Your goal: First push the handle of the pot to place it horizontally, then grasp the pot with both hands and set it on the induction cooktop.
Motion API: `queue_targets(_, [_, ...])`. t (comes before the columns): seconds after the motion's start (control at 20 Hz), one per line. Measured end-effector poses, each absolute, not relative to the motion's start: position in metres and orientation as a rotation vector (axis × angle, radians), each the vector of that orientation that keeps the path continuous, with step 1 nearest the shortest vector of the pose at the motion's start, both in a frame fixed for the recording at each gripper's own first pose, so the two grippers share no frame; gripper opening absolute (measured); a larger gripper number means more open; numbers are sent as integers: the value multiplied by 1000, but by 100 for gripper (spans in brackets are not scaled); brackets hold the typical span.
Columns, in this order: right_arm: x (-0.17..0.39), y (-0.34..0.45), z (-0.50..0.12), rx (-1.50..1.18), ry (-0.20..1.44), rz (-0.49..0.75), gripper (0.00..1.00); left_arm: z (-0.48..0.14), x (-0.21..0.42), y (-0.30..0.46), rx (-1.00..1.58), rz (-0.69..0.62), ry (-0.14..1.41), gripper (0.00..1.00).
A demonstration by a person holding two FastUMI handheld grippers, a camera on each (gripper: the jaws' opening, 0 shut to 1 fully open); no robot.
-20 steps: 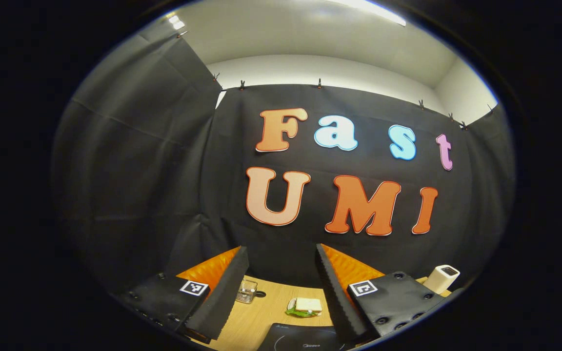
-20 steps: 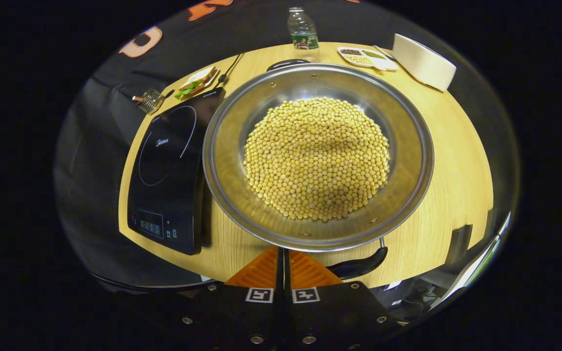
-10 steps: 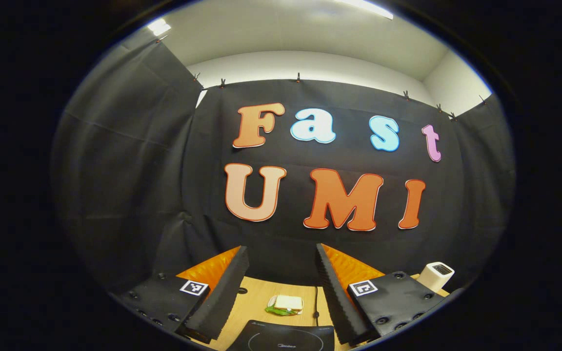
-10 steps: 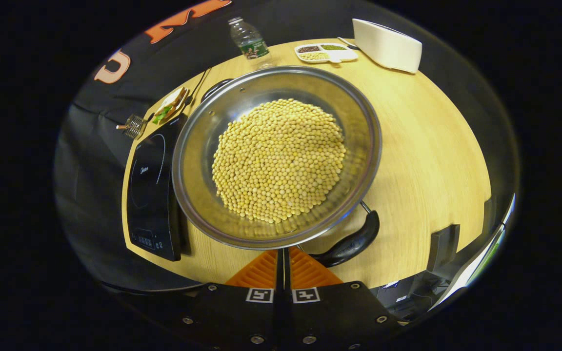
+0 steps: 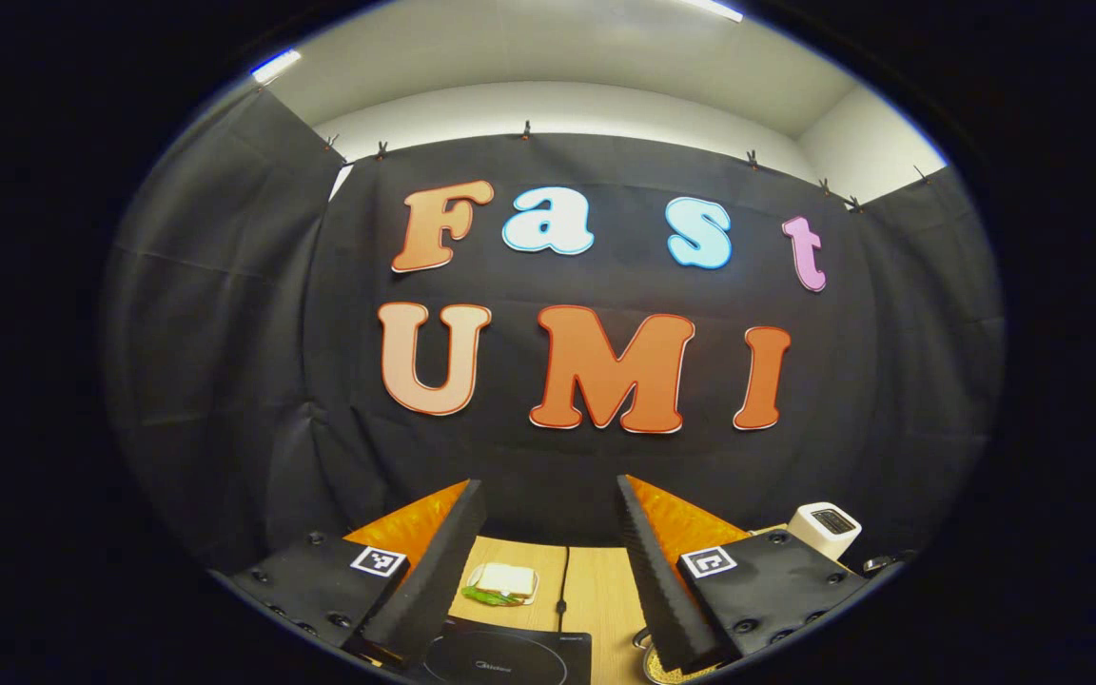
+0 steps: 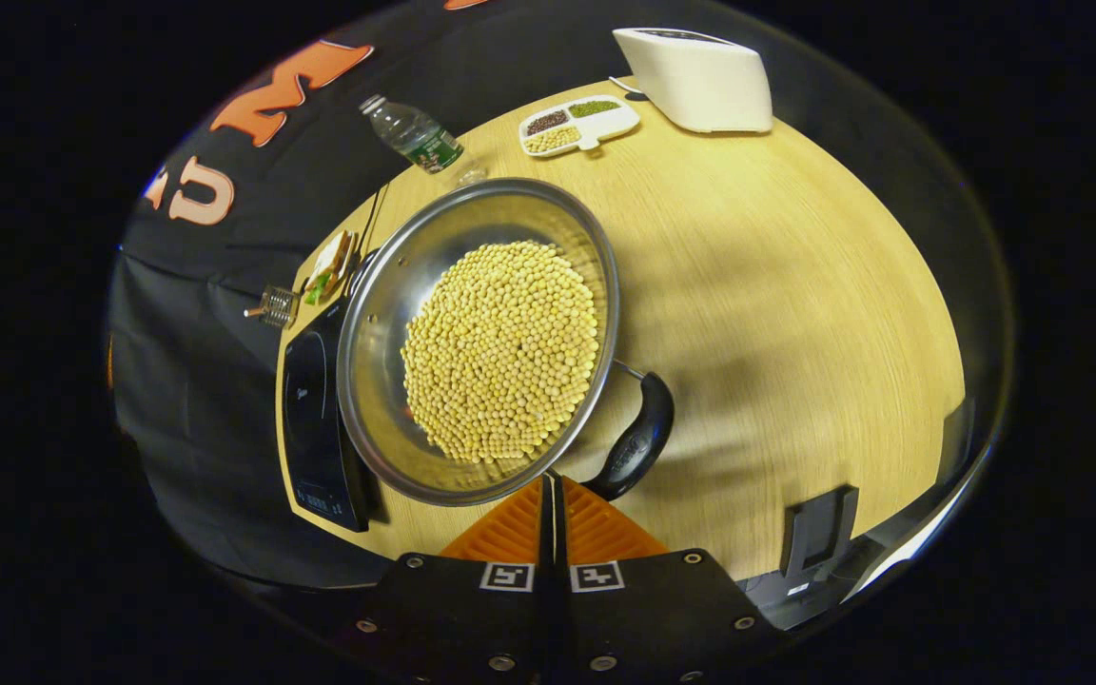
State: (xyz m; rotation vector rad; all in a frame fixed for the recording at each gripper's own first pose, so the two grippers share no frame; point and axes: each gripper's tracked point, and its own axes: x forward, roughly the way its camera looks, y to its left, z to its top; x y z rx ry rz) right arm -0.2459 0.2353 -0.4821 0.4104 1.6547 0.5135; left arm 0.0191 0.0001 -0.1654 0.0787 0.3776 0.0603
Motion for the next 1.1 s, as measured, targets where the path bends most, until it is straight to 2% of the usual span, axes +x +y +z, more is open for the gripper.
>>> queue_targets(0.05, [-242,232,-484,420,1654,524,0,-166,20,-8,86,55,385,94])
queue_targets(0.1, [-237,231,-486,427,1653,537,0,-167,19,-16,91,48,388,90])
queue_targets(0.25, [-226,228,-494,433,1665,587,0,-167,17,-32,102,38,395,90])
queue_targets(0.35, [-217,229,-497,437,1675,606,0,-169,14,-35,104,49,404,94])
queue_targets(0.45, [-207,228,-503,425,1677,618,0,-169,9,-33,104,71,414,90])
queue_targets(0.5, [-202,229,-504,420,1677,621,0,-169,5,-31,103,82,420,94])
queue_targets(0.7, [-184,229,-511,377,1679,672,0,-173,-9,-23,104,132,454,94])
queue_targets(0.75, [-180,229,-513,368,1683,682,0,-174,-12,-22,103,145,465,90])
queue_targets(0.95, [-163,232,-518,324,1674,729,0,-182,-34,-16,110,207,511,94])
queue_targets(1.0, [-160,233,-520,319,1672,738,0,-183,-41,-16,114,219,521,90])
queue_targets(1.1, [-155,234,-521,311,1669,762,0,-188,-53,-18,124,240,547,90])
